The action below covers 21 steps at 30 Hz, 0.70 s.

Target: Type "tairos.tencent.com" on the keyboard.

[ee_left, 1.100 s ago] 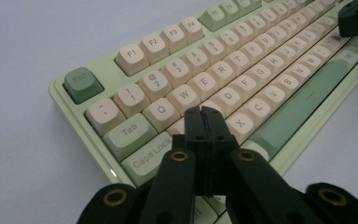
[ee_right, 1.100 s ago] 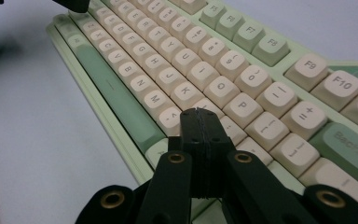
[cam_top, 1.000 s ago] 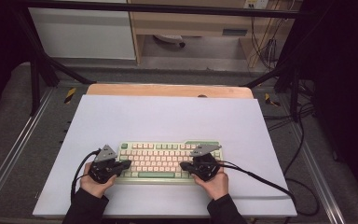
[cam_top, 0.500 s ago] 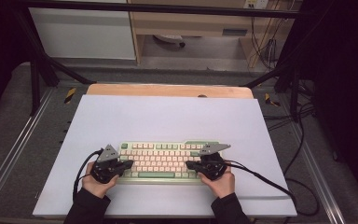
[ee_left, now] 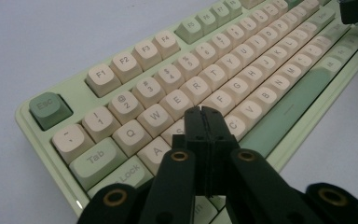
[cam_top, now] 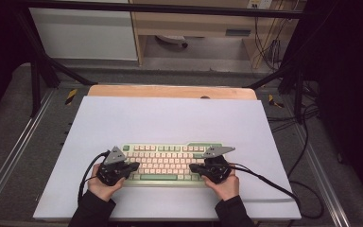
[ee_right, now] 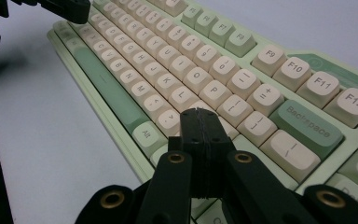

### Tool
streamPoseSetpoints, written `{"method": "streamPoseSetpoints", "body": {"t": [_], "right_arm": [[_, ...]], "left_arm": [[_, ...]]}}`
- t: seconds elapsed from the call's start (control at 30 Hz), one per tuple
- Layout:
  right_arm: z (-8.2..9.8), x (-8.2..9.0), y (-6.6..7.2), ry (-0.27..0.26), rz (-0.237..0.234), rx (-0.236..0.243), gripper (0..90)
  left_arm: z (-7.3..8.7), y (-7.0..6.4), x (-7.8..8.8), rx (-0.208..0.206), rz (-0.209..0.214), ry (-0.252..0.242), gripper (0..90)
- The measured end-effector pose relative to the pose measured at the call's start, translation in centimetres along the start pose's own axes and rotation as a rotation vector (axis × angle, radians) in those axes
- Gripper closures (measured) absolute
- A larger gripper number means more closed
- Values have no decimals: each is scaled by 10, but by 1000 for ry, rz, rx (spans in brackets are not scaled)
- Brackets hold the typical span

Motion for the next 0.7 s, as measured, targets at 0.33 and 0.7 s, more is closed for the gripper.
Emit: {"method": "streamPoseSetpoints", "body": {"t": [0.33, 0.7], "right_arm": [[-1, 1, 0, -3, 1, 2, 900], [0, 1, 0, 1, 2, 1, 900]], "left_arm": [[-10, -9, -7, -16, 10, 0, 900], [-25, -20, -21, -34, 18, -1, 900]]}}
Point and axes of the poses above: each handheld gripper's, and its own axes: x roughly backward along the jaws, z roughly out of its underside, y roughly to its left, the point moved 7 cm from there along -x, roughly forward along the jaws, and after that the axes turned 8 degrees about -z, right-handed, at the moved point
